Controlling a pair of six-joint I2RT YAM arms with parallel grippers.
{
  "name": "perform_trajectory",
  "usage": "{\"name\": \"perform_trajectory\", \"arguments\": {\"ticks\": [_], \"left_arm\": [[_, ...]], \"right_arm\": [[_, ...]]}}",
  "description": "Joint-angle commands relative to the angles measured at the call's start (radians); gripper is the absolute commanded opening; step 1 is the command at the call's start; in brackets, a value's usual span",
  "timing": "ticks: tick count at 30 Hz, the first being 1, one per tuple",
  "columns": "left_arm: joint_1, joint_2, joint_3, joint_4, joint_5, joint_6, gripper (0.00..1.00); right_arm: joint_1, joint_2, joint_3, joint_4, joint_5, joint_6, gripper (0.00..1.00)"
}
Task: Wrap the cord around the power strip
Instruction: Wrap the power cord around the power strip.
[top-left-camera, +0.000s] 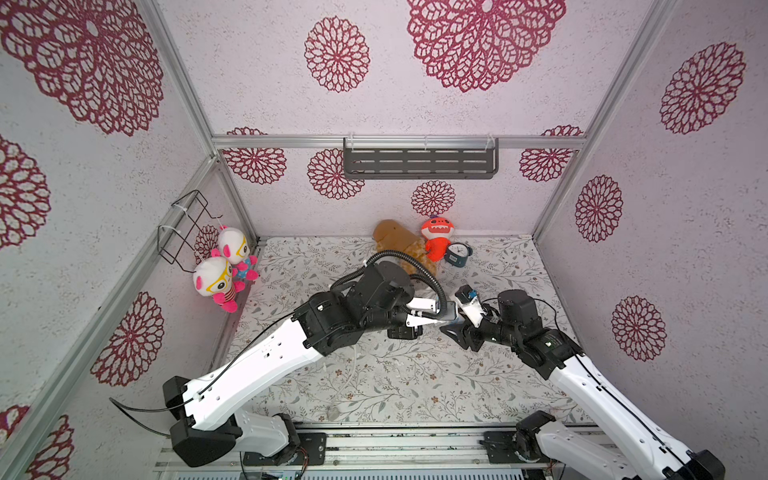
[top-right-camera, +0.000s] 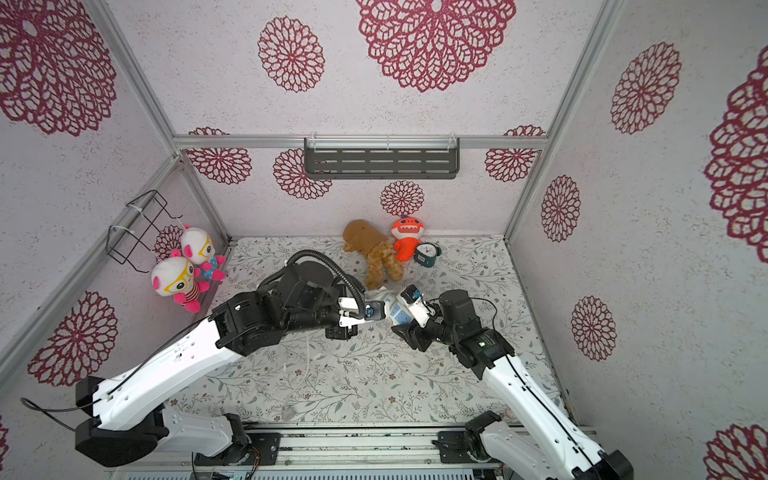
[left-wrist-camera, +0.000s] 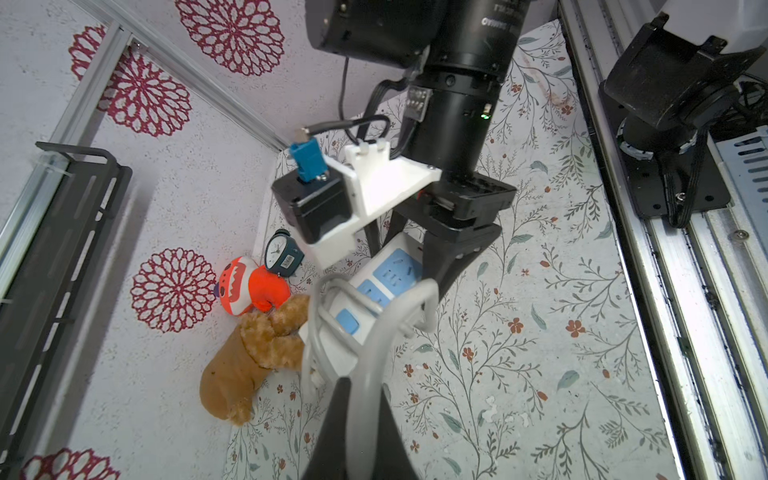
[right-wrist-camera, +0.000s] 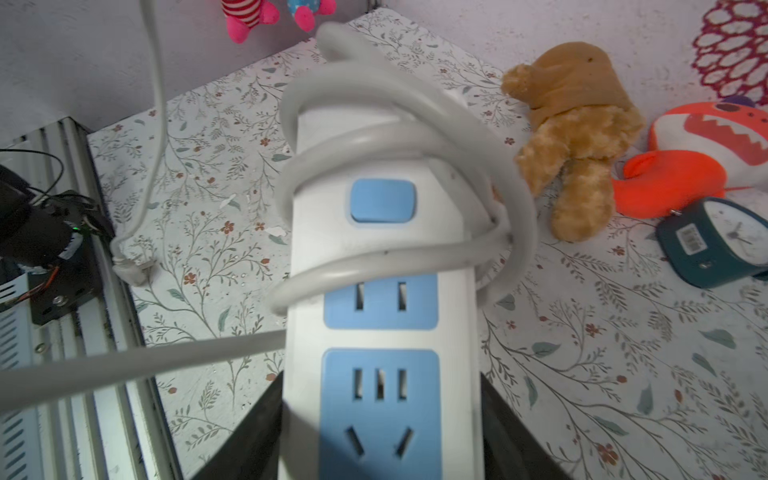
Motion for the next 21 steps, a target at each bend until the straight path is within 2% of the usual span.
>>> {"name": "perform_trajectory", "arguments": {"ticks": [1, 4, 12, 16, 21], "left_arm": [[0.082, 0.036, 0.099, -0.065, 0.103, 0.079, 0.0], [0.122, 0.105, 0.191, -0.131, 0.135, 0.123, 0.0], [0.188, 0.309, 0.413, -0.3, 0.264, 0.175, 0.0], [0.223, 0.385, 0.486, -0.372, 0.339, 0.186, 0.01], [0.291, 0.452, 0.547, -0.466, 0.484, 0.176, 0.06]], "right_arm": [[0.007, -0.046, -0.018, 0.094, -0.136, -0.007, 0.0], [0.022, -0.077, -0.049, 0.144, -0.188, 0.012, 0.0], [0.08, -0.134, -0.036, 0.157, -0.214, 0.006, 0.0], [0.104, -0.153, -0.015, 0.152, -0.208, 0.006, 0.0], [0.122, -0.171, 0.015, 0.157, -0.203, 0.006, 0.0]]}}
